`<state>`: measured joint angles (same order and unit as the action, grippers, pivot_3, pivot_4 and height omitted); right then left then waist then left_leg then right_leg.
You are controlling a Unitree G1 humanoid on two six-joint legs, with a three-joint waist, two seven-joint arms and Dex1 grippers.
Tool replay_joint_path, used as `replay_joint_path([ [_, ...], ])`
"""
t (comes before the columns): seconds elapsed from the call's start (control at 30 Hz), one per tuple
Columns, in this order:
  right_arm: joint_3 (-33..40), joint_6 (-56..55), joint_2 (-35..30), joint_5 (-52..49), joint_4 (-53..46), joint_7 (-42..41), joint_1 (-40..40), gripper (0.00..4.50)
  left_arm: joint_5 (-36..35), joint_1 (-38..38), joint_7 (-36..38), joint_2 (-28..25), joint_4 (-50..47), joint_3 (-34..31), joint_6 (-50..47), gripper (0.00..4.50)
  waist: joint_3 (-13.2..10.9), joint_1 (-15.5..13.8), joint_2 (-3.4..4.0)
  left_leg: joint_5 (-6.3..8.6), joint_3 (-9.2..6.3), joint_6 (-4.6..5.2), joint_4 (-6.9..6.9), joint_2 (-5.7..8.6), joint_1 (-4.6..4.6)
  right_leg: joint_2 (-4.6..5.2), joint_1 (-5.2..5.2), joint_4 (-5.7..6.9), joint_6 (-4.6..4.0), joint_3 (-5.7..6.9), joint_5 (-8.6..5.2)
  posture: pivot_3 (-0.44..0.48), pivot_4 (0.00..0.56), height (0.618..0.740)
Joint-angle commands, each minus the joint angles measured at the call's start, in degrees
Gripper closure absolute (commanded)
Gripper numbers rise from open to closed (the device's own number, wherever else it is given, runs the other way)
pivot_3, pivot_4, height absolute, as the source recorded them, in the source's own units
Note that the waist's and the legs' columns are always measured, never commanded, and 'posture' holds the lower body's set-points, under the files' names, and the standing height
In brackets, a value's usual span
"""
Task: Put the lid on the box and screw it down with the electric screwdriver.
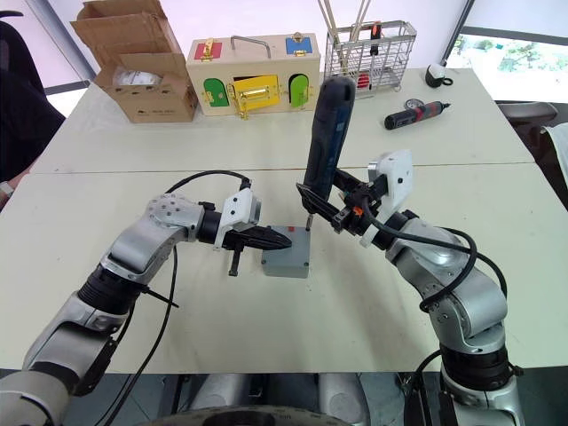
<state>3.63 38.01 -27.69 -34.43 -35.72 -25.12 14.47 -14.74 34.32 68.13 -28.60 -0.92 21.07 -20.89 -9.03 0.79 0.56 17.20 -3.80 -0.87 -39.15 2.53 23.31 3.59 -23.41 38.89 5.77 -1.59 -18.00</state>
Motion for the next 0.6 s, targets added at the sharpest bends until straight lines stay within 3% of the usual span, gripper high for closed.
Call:
replay_joint_path([
  [0.03,-1.7,-2.3,1.2,1.4,-0.8,0.1,-0.4,2.54,1.3,-1.5,-0.1,-0.9,0.1,0.2,-0.4,4.50,0.0,0.0,-0.02,0.00,0.00,0.00,0.00,-0.01,-0.01,-0.01,0.01,0.00,0.00,0.00,0.00,0.000,0.150,0.740],
  [0.43,-6.1,-4.1,1.5,5.5,0.3,-1.2,-3.4,2.54,3.6,-2.9,-0.6,-1.2,0.4,1.9,1.2,4.50,0.3,0.0,-0.37,0.01,-0.02,0.01,0.05,-0.05,-0.24,-0.02,0.22,-0.01,0.00,0.01,0.00,0.000,0.150,0.740],
  [0.6,-6.3,-4.6,1.2,6.2,0.7,-1.5,-5.1,2.54,3.8,-3.0,-0.8,-0.9,0.5,2.2,1.5,4.50,0.3,0.0,-0.43,0.07,-0.06,0.12,0.39,-0.15,-1.02,-0.04,1.17,-0.67,-0.01,0.07,-0.01,0.000,0.150,0.740],
])
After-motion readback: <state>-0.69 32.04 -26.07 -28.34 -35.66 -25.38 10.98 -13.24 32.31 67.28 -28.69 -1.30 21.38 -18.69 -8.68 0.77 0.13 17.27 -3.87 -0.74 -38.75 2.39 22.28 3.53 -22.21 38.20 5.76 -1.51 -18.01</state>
